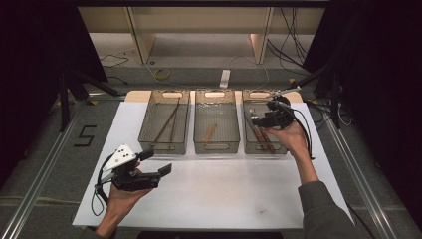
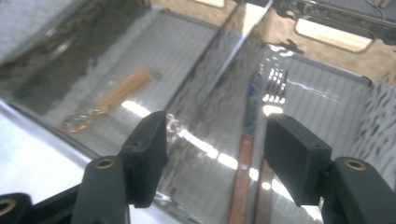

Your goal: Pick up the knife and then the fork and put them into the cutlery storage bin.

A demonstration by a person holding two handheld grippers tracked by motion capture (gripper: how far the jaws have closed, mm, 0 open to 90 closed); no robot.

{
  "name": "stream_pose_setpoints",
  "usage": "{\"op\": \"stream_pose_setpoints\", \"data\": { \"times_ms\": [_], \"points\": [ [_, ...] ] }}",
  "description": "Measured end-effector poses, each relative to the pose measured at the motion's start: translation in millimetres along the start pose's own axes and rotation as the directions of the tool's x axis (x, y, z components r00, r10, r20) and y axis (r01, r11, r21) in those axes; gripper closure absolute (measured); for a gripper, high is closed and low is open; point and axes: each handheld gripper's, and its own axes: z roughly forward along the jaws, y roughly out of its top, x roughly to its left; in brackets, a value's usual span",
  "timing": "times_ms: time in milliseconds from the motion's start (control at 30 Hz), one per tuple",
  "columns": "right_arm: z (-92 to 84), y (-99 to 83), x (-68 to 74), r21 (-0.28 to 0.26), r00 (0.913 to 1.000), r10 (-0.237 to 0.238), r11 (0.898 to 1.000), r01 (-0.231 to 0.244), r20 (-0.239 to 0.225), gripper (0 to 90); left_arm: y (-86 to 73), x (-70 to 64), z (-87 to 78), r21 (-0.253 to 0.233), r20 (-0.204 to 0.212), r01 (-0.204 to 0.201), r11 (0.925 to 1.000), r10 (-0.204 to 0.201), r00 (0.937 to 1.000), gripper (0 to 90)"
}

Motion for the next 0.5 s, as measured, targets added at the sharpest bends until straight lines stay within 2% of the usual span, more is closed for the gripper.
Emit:
{"op": "stream_pose_setpoints", "data": {
  "times_ms": [300,500],
  "points": [
    [-9.7,-18.5,24.8,-0.074,0.9987,-0.018,0.997,0.015,-0.047,35.4,-0.4,0.7,-0.5,-0.001,-0.001,0.002,1.0,-0.002,1.0,15.4],
    [-20.0,-34.5,40.6,-0.136,0.9969,-0.042,0.99,0.032,-0.067,34.2,-0.8,1.5,-1.0,-0.001,-0.006,0.006,1.0,-0.007,1.0,15.4]
  ]
}}
